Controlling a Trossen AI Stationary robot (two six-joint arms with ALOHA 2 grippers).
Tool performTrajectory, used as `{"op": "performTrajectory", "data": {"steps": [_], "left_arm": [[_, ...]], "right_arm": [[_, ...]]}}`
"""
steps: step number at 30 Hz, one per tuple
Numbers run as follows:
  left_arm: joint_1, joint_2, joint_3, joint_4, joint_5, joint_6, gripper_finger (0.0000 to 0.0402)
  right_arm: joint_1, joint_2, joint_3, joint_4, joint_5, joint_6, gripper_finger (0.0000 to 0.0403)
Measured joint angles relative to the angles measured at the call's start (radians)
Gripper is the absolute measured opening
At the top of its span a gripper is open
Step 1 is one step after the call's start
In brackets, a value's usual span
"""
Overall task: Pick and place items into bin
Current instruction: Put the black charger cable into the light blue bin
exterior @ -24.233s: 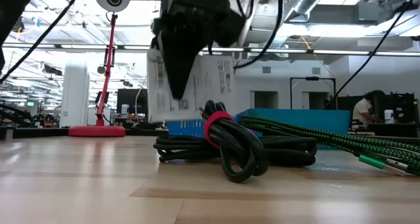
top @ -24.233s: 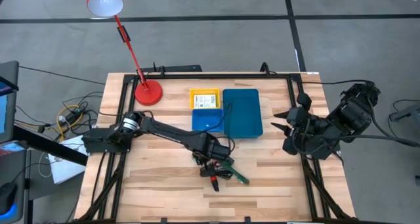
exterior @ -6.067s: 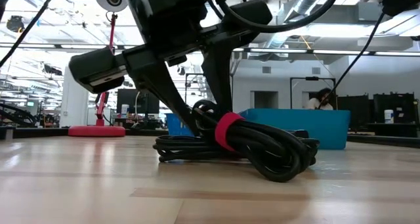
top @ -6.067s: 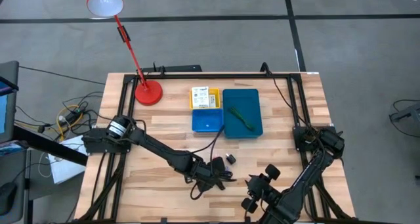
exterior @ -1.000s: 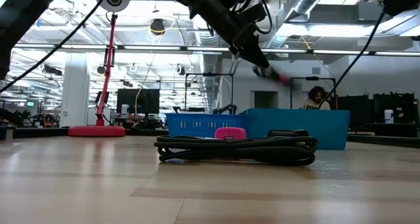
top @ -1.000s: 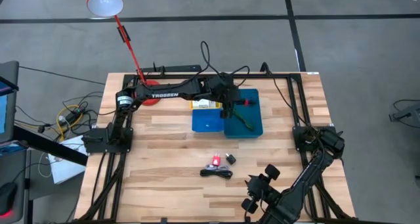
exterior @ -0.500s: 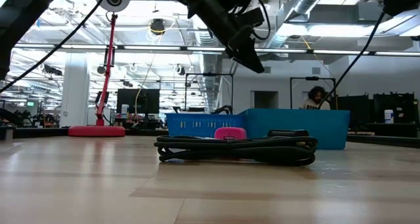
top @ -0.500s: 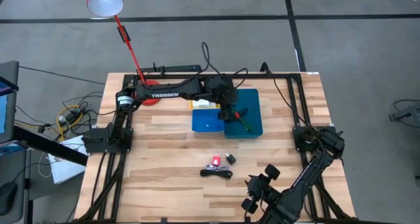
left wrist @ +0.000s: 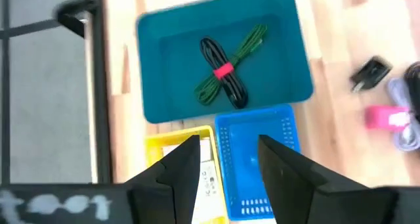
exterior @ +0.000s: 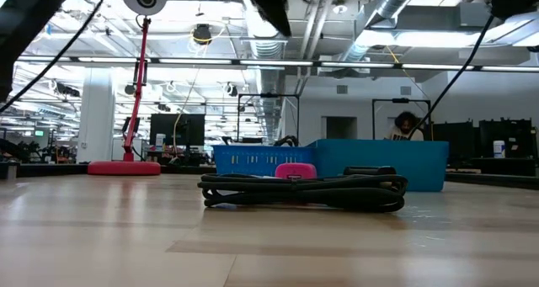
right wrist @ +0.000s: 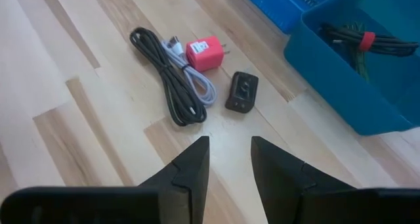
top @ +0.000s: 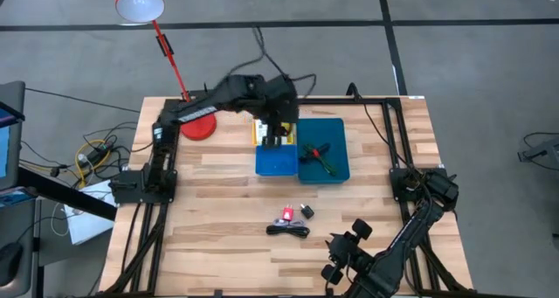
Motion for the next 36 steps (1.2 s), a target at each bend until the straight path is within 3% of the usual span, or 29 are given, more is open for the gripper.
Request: {"op": "performTrajectory", "data": {"steps": [9, 14, 27, 32, 36], "left_arm": [[-0.006, -0.393, -0.201, 0.213, 0.087, -0.184, 0.0142], [-0.045, -0.608, -0.387, 0.368, 0.051, -0.285, 0.0142], [-0.222, -1.160, -1.219, 0.841, -0.078, -0.491, 0.0142], [-0.314, -1.340, -1.509, 1.093, -0.076, -0.582, 0.0142], [-0.380, -1.437, -1.669, 1.238, -0.079, -0.615, 0.0142]], "right_arm": [[-0.025, 0.000, 0.000, 0.123, 0.058, -0.140, 0.0107], [-0.057, 0.000, 0.000, 0.240, 0.062, -0.262, 0.0107], [-0.139, 0.057, 0.001, 0.339, 0.061, -0.448, 0.0107], [-0.176, 0.099, -0.001, 0.312, -0.065, -0.496, 0.0107], [-0.214, 0.097, 0.000, 0.338, -0.112, -0.507, 0.0107]]}}
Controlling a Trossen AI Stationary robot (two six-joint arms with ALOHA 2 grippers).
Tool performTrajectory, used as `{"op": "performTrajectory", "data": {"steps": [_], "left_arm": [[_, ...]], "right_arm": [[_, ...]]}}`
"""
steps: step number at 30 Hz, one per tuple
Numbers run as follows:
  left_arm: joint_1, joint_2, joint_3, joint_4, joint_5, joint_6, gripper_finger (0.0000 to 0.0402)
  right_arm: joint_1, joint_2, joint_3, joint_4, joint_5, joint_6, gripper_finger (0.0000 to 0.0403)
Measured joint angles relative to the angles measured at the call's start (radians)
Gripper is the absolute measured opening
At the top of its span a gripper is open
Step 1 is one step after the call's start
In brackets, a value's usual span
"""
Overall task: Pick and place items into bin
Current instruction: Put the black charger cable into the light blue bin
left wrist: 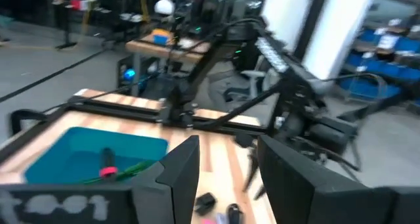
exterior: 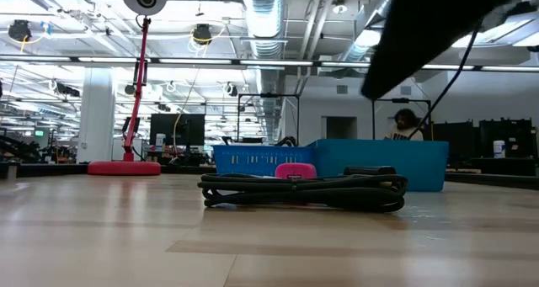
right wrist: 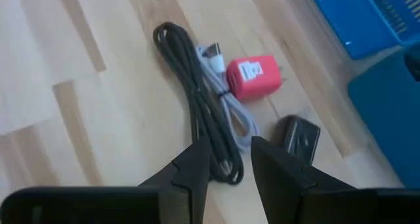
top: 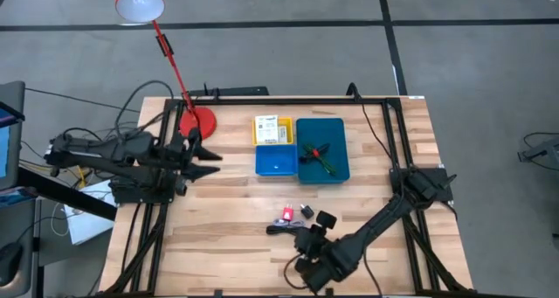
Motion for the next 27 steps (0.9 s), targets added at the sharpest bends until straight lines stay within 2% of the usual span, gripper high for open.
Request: {"op": "performTrajectory", "data": {"steps": [4, 10, 19, 27], "left_arm": [[-0.056, -0.053, -0.120, 0.095, -0.013, 0.002, 0.0142], [-0.102, -0.057, -0.231, 0.223, -0.015, 0.015, 0.0142], [-0.146, -0.058, -0.240, 0.196, 0.016, 0.011, 0.0142], [-0.153, -0.057, -0.240, 0.136, 0.023, -0.042, 0.0142]], "right_arm": [[-0.016, 0.000, 0.000, 0.056, -0.018, -0.099, 0.0107], [-0.064, 0.000, 0.000, 0.101, -0.216, -0.185, 0.0107], [-0.135, 0.000, 0.000, 0.116, -0.377, -0.253, 0.0107], [-0.185, 0.000, 0.000, 0.119, -0.450, -0.307, 0.0107]]}}
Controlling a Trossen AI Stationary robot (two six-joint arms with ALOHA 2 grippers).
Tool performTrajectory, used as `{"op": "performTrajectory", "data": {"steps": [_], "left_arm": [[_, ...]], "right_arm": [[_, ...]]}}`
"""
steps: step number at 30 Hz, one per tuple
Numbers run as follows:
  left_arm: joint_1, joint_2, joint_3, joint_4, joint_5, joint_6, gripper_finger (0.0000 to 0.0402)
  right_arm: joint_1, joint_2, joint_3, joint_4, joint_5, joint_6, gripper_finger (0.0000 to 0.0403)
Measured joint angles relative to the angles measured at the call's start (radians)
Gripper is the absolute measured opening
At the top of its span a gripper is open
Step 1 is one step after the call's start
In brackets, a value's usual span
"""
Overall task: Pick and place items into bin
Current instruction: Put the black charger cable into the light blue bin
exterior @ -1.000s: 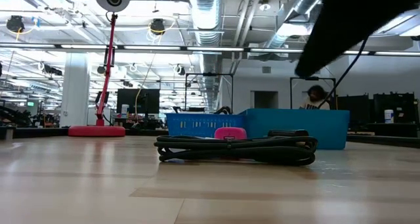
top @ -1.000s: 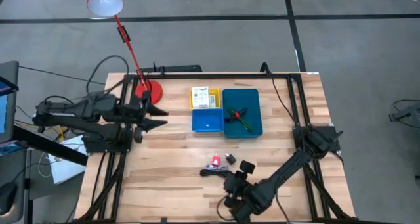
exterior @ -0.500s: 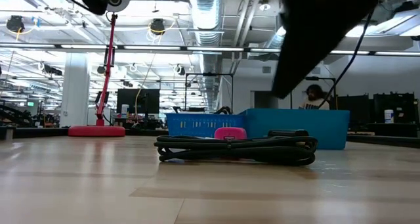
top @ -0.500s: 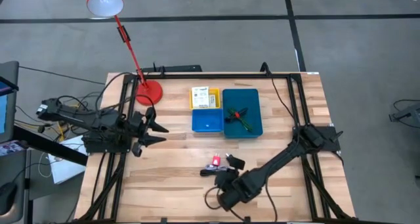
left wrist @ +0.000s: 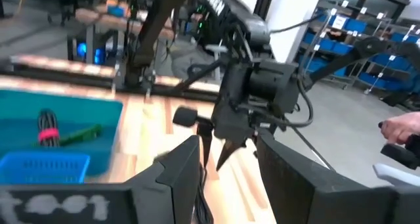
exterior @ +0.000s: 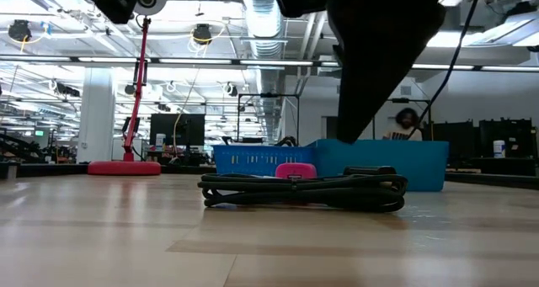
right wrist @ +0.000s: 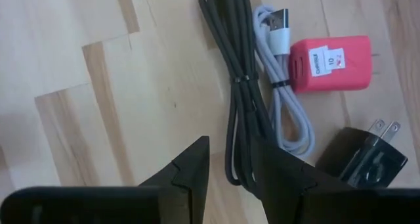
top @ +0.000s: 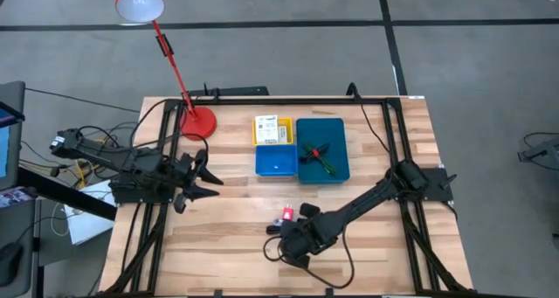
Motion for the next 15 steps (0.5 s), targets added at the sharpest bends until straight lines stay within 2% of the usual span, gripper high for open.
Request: {"op": "performTrajectory", "data": {"steps": [15], "left_arm": [[0.000, 0.000, 0.000, -0.047, 0.000, -0.048, 0.0142]], "right_arm": [[-0.020, 0.000, 0.000, 0.019, -0.019, -0.027, 0.0107]]}}
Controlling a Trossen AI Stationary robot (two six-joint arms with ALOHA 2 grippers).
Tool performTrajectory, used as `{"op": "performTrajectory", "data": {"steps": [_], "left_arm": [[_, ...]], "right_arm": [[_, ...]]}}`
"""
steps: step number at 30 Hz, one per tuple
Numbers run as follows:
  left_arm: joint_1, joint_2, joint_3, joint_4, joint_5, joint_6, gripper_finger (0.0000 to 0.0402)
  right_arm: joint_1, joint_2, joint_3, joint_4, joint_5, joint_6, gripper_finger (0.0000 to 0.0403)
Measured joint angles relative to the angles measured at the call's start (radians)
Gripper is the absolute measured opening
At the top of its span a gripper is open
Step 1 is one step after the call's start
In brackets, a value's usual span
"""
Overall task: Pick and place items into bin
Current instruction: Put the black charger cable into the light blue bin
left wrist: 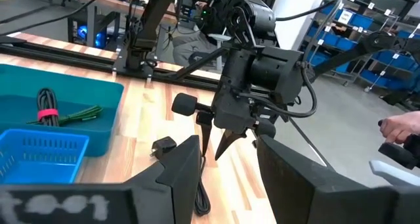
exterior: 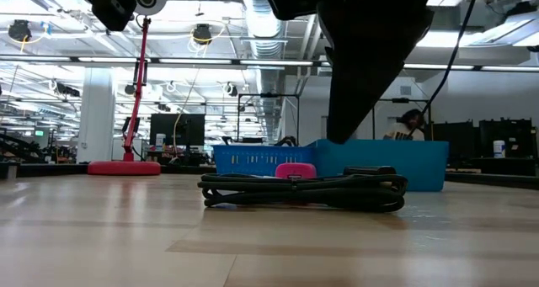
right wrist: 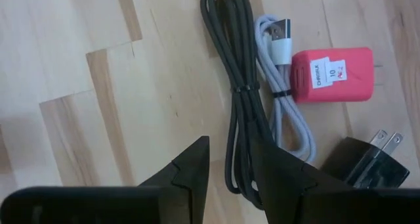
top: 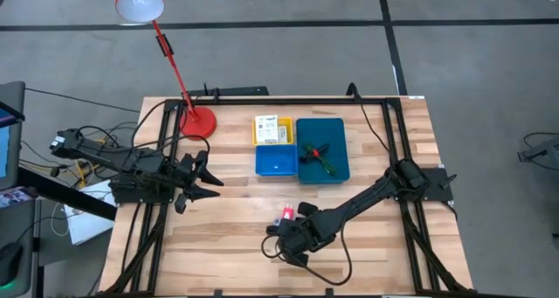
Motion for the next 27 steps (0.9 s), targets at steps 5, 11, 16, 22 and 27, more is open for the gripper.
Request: {"op": "performTrajectory", "data": {"steps": [5, 11, 16, 22, 27], "left_arm": [[0.000, 0.000, 0.000, 0.000, 0.000, -0.003, 0.0142], [0.000, 0.000, 0.000, 0.006, 0.000, -0.003, 0.0142], [-0.012, 0.000, 0.000, 0.008, 0.000, -0.003, 0.0142], [-0.030, 0.000, 0.000, 0.015, 0.000, -0.003, 0.0142], [-0.032, 0.000, 0.000, 0.016, 0.000, -0.003, 0.0142]], "right_arm": [[-0.004, 0.000, -0.007, 0.008, 0.000, -0.001, 0.0107], [-0.013, -0.001, -0.085, 0.071, -0.014, 0.001, 0.0107], [-0.018, -0.005, -0.130, 0.120, -0.013, 0.007, 0.0107], [-0.020, -0.006, -0.142, 0.135, -0.012, 0.008, 0.0106], [-0.017, -0.005, -0.143, 0.134, -0.011, 0.008, 0.0076]]}}
